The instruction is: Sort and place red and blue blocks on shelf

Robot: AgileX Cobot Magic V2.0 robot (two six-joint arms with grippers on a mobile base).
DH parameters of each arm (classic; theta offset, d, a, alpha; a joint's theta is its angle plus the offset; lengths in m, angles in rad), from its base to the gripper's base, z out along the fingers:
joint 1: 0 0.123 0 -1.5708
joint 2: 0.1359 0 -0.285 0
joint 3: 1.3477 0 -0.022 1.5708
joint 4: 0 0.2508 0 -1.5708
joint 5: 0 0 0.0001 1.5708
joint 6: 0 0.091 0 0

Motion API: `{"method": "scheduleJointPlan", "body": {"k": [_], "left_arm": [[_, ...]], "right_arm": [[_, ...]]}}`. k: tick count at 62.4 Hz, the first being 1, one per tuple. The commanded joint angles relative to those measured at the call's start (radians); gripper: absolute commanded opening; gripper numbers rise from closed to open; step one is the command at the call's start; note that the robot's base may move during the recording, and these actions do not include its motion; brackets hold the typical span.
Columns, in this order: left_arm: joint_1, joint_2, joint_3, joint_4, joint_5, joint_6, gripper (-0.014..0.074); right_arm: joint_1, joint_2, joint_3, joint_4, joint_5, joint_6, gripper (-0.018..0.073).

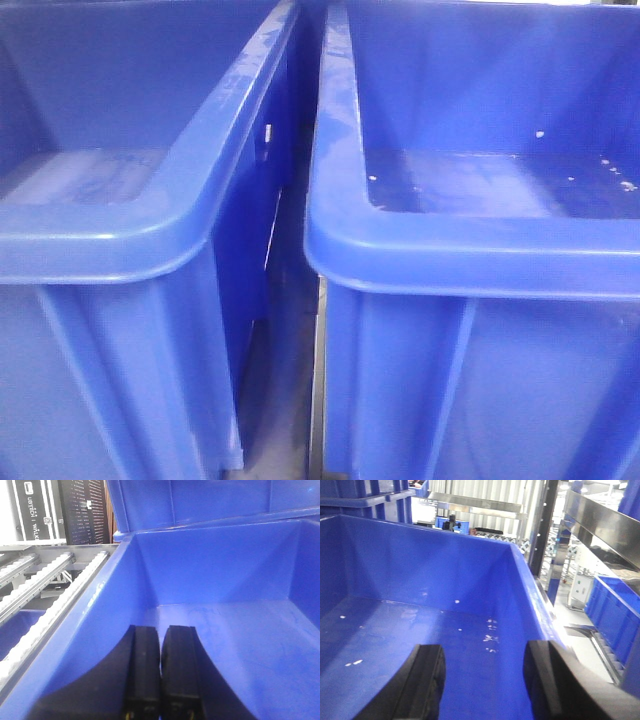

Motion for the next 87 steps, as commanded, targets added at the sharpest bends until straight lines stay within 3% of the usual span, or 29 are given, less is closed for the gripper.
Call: {"method": "scheduleJointPlan", "body": {"k": [1,33,44,87], "left_arm": [[0.002,-0.017,0.037,-0.004,-0.053,-0.002,0.0084],[0.002,-0.017,0.037,-0.004,-0.053,-0.002,0.0084],[0.002,-0.017,0.037,-0.004,-0.053,-0.002,0.0084],[0.002,-0.017,0.037,-0.004,-0.053,-0.002,0.0084]], "right_arm": [[0.01,-0.009,0.028,0.005,0.02,0.002,0.0458],[0.028,-0.009,0.028,0.0,0.009,0.019,0.0458],[0.028,-0.009,0.028,0.079,0.01,0.054,0.0458],[0.028,-0.009,0.028,0.077,0.012,0.053,0.0458]]}}
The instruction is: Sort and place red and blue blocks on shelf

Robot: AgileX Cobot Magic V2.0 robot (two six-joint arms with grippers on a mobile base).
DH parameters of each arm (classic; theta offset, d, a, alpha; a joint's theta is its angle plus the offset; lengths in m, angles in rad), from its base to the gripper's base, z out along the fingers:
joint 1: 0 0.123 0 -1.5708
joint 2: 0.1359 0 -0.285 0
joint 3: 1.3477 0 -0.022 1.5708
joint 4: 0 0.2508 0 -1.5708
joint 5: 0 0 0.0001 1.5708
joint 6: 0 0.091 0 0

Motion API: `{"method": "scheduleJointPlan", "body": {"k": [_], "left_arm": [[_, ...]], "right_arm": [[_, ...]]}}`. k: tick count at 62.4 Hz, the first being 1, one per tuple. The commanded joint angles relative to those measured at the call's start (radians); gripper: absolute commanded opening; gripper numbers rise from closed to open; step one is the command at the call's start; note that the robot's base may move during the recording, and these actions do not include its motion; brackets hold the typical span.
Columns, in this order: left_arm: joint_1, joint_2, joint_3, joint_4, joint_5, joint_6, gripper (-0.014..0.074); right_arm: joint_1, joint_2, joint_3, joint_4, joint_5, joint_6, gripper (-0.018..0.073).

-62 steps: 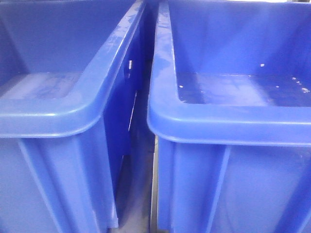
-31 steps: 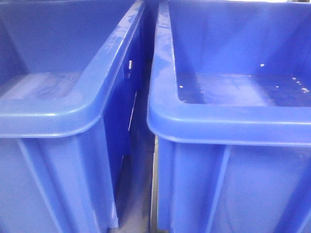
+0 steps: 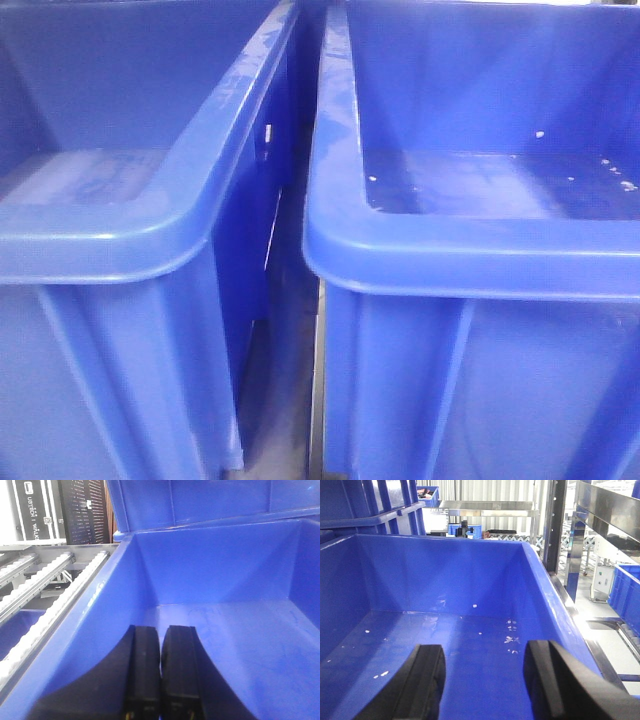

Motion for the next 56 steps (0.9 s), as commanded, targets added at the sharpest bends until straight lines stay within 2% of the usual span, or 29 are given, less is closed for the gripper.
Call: {"method": "scheduleJointPlan", "body": {"k": [1,56], "left_arm": [[0.002,-0.017,0.037,-0.004,-0.053,-0.003,0.0084],[0.002,-0.017,0.037,-0.004,-0.053,-0.003,0.0084]], "right_arm": [[0.002,-0.009,0.028,0.008,0.023,0.006,0.0458],[0.002,-0.009,0.028,0.008,0.023,0.006,0.0458]]}}
